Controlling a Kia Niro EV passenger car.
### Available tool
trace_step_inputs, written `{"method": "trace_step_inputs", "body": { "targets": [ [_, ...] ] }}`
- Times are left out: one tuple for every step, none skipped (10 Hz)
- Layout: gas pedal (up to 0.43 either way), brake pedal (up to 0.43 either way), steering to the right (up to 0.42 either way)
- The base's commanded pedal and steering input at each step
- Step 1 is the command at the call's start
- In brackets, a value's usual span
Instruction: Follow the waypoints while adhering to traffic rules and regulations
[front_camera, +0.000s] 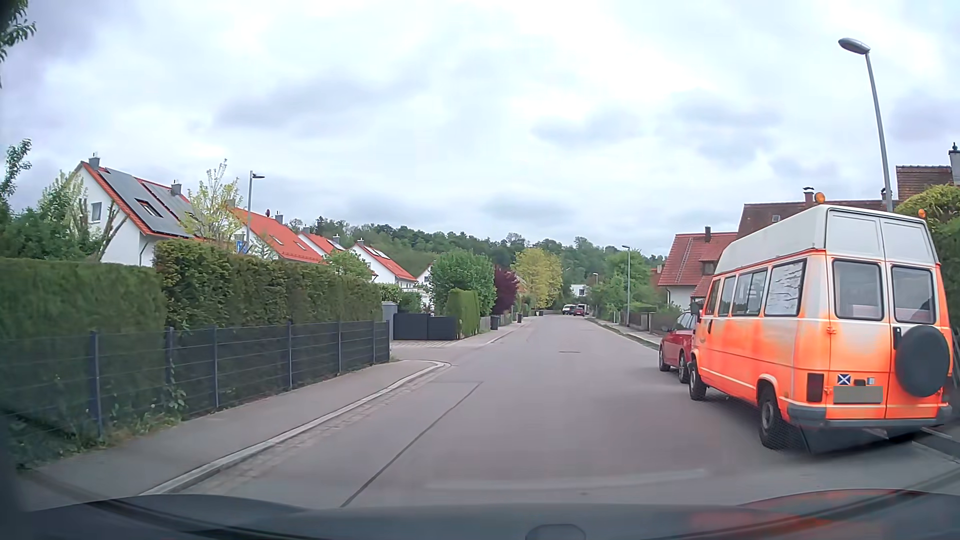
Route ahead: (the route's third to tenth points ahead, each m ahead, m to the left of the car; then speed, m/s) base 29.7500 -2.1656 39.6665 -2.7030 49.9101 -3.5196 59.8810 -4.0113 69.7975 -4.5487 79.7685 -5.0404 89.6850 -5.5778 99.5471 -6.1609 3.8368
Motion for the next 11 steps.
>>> {"method": "trace_step_inputs", "body": {
  "targets": [
    [0.067, 0.0, 0.064],
    [0.067, 0.0, 0.064],
    [0.079, 0.0, 0.064],
    [0.079, 0.0, 0.064],
    [0.079, 0.0, 0.064],
    [0.079, 0.0, 0.061],
    [0.079, 0.0, 0.058],
    [0.079, 0.0, 0.058],
    [0.079, 0.0, 0.058],
    [0.079, 0.0, 0.058],
    [0.079, 0.0, 0.058]
  ]
}}
